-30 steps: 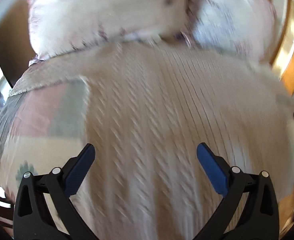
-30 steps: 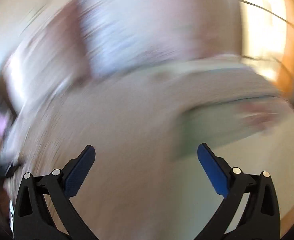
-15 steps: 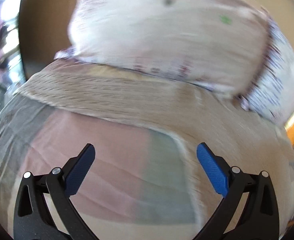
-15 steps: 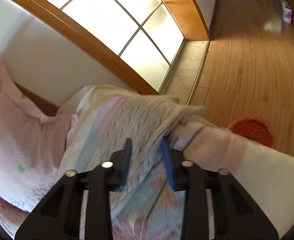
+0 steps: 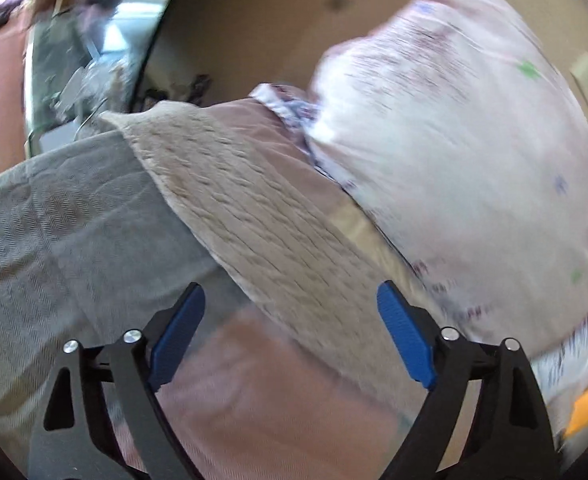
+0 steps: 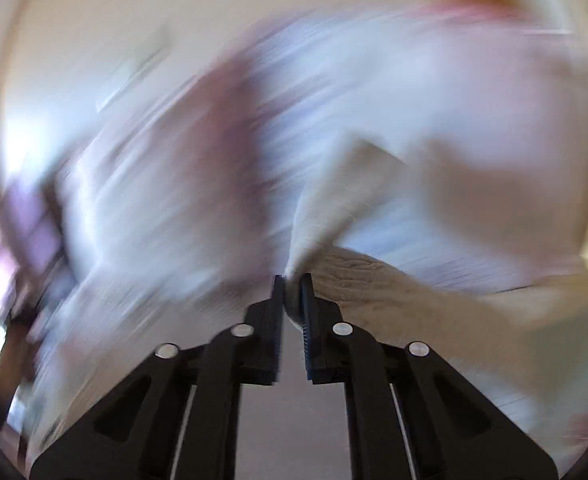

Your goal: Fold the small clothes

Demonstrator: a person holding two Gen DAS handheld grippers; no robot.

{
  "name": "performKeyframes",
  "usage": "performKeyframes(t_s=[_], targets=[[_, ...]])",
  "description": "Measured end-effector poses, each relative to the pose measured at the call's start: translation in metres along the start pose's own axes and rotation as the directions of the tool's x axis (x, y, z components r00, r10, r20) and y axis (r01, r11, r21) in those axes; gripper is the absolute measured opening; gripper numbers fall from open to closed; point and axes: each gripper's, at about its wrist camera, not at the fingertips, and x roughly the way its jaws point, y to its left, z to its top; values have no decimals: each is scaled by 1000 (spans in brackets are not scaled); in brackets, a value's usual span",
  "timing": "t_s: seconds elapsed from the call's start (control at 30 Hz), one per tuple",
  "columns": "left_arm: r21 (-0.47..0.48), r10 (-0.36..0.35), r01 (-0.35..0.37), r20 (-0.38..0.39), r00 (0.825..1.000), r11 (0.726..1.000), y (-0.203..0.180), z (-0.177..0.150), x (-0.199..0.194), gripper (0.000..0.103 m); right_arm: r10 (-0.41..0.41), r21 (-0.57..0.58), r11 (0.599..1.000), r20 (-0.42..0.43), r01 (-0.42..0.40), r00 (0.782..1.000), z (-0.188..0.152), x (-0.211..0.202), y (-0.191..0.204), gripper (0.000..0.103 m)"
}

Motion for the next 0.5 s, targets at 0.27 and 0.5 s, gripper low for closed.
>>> performKeyframes(t_s=[0.27,0.5], targets=[[-125,64,-57,52,997,991,25,39,17,72,108,52,993,-140,-102,984,-38,26,37,85],[31,50,-52,59,997,998,-18,51,17,7,-86,168,981,-85,99,993,-53,-36,-48,88]])
